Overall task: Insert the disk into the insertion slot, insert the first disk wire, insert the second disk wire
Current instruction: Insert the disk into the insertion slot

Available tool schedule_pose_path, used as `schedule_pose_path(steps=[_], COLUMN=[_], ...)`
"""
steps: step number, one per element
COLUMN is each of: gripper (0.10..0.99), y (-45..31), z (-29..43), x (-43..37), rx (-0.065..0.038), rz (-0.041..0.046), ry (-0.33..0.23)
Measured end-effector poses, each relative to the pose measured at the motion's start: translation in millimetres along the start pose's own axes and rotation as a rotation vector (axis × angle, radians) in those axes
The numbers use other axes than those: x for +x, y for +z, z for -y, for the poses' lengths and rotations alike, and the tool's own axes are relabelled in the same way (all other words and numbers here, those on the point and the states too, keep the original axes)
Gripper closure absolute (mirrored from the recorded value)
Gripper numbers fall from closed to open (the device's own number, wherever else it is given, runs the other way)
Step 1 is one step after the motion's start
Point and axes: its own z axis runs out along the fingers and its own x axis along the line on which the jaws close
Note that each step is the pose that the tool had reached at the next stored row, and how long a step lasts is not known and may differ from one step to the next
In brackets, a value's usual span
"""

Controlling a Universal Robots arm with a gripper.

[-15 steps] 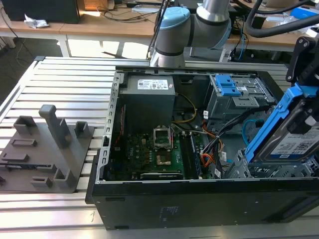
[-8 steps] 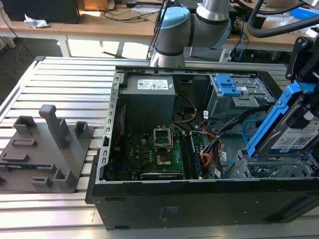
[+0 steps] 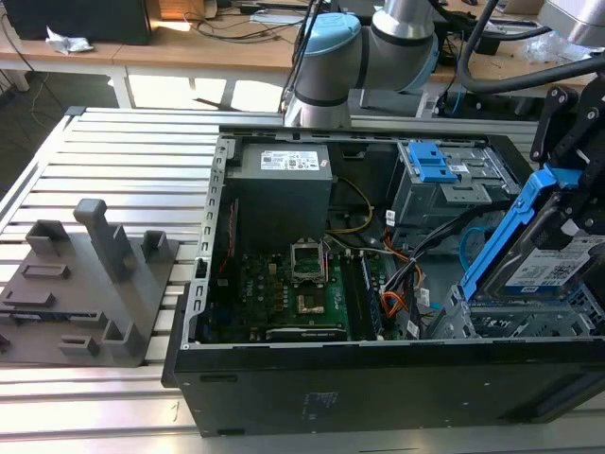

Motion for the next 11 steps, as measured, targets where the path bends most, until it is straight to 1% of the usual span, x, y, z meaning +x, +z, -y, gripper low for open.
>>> schedule_pose_path(steps=[3, 6, 10, 11], gripper=[0.722, 0.722, 0.722, 0.722], y=[3.9, 10.4, 22.9, 25.1], z=[0.3, 0.6, 1.3, 1.4], x=[-0.6, -0.6, -0.7, -0.6], rx=[0.0, 0.0, -0.001, -0.001], rz=[0.0, -0.0001, -0.0001, 0.0], ry=[0.0, 0.0, 0.0, 0.0])
